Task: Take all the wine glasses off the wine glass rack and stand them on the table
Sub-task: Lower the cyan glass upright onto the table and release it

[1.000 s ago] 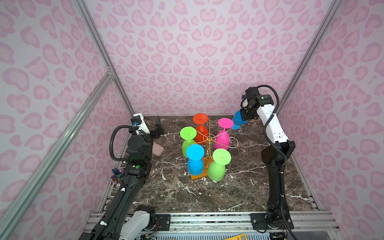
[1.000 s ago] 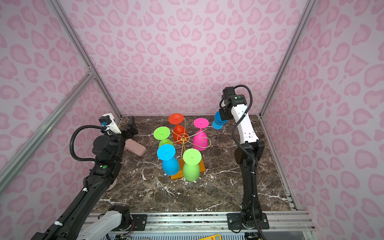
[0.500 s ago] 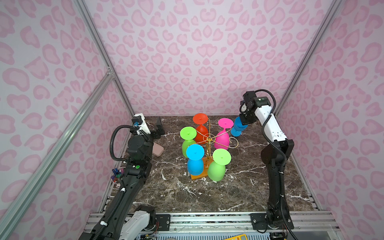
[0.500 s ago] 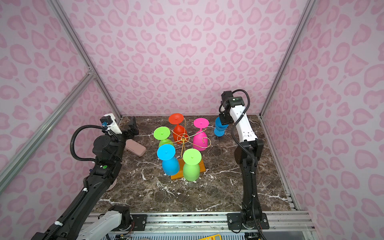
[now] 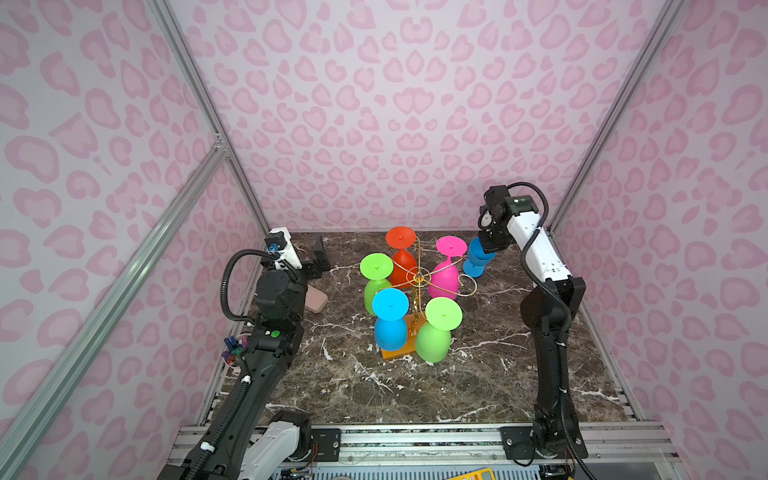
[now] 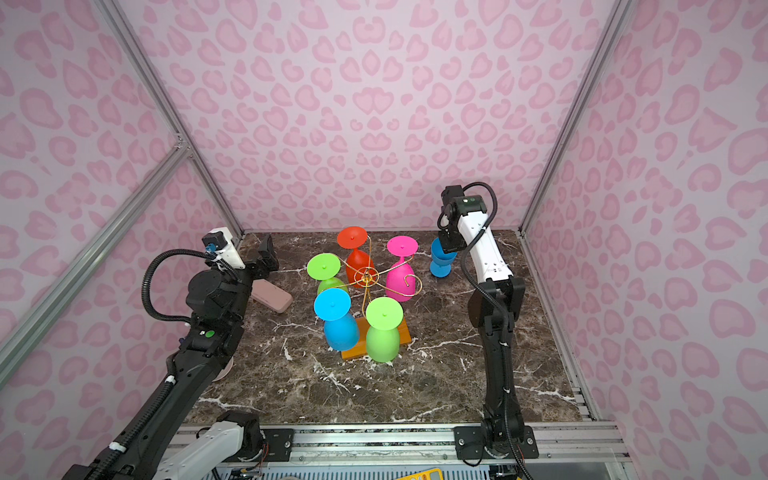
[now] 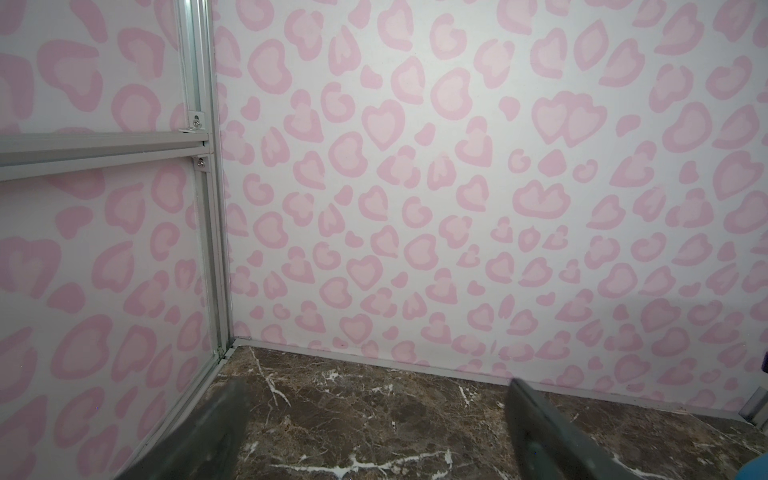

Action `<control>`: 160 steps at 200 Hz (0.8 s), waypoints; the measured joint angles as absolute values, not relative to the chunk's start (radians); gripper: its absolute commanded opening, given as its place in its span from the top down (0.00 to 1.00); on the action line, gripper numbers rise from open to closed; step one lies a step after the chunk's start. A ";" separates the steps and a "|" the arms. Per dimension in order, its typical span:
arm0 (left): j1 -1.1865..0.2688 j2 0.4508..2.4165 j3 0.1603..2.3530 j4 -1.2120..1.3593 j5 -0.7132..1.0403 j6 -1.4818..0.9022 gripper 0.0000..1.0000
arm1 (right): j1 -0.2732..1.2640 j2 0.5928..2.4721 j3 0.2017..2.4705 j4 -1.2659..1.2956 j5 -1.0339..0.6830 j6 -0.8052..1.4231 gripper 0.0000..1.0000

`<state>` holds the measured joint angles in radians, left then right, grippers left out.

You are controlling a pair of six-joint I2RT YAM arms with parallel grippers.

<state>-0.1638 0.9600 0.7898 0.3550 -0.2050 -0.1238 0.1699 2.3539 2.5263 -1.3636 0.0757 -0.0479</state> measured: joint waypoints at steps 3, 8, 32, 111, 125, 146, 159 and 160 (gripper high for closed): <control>-0.164 0.960 0.790 0.353 -0.205 -0.124 0.03 | 0.170 2.354 2.526 -1.364 0.077 -0.048 0.91; -0.164 0.960 0.790 0.351 -0.205 -0.124 0.03 | 0.170 2.354 2.526 -1.364 0.078 -0.048 0.90; -0.164 0.960 0.790 0.338 -0.201 -0.130 0.03 | 0.171 2.354 2.526 -1.363 0.077 -0.047 0.81; -0.164 0.960 0.790 0.335 -0.201 -0.130 0.03 | 0.160 2.340 2.578 -1.356 0.023 -0.037 0.70; -0.164 0.960 0.790 0.335 -0.201 -0.130 0.03 | 0.147 2.319 2.585 -1.350 -0.008 -0.032 0.69; -0.164 0.960 0.790 0.333 -0.201 -0.130 0.03 | 0.129 2.264 2.587 -1.337 -0.067 -0.017 0.68; -0.164 0.957 0.790 0.329 -0.201 -0.131 0.03 | 0.119 2.220 2.582 -1.317 -0.102 -0.002 0.67; -0.164 0.957 0.790 0.329 -0.201 -0.131 0.03 | 0.118 2.218 2.581 -1.315 -0.104 -0.002 0.67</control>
